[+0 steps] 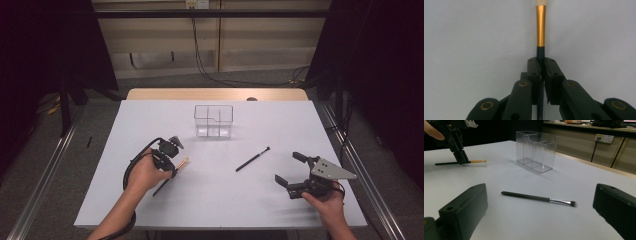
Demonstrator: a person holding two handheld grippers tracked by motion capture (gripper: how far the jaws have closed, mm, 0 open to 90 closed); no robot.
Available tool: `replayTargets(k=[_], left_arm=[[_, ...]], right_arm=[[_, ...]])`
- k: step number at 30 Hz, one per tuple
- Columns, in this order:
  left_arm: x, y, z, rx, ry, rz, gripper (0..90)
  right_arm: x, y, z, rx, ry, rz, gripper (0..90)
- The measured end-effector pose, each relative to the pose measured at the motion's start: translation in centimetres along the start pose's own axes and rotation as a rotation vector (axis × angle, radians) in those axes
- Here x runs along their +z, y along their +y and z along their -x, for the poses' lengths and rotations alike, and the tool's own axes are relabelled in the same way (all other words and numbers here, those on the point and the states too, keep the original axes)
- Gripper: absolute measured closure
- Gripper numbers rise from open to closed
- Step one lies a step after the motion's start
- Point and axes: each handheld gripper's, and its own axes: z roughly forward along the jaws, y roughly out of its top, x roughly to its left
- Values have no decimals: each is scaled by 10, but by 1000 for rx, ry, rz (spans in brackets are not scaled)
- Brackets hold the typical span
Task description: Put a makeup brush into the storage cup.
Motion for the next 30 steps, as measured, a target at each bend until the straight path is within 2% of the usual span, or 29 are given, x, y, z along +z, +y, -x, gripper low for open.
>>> replayTargets(k=[5,7,10,17,19,21,28,30], left_arm=[[-9,-3,-6,-34,-35,87,835],[-11,-4,-7,-57,-48,137,835],[-16,-5,-10,-56,-50,187,835],[-23,-8,-15,-91,-83,307,835],[-25,-9,-15,-107,-91,353,835],[-28,-10,-16,-104,-90,394,835],[-35,-11,-18,-156,-129,546,836],[-37,-12,-19,-156,-130,587,836]], right_arm=[[0,0,0,-1,0,0,0],[0,0,0,-2,-1,-1,0],[0,0,-1,-3,0,0,0],[0,0,-1,-4,1,1,0],[0,0,-1,-5,1,1,0],[0,0,-1,-5,1,1,0],[0,0,-1,-6,2,2,0],[0,1,-1,-7,1,2,0]])
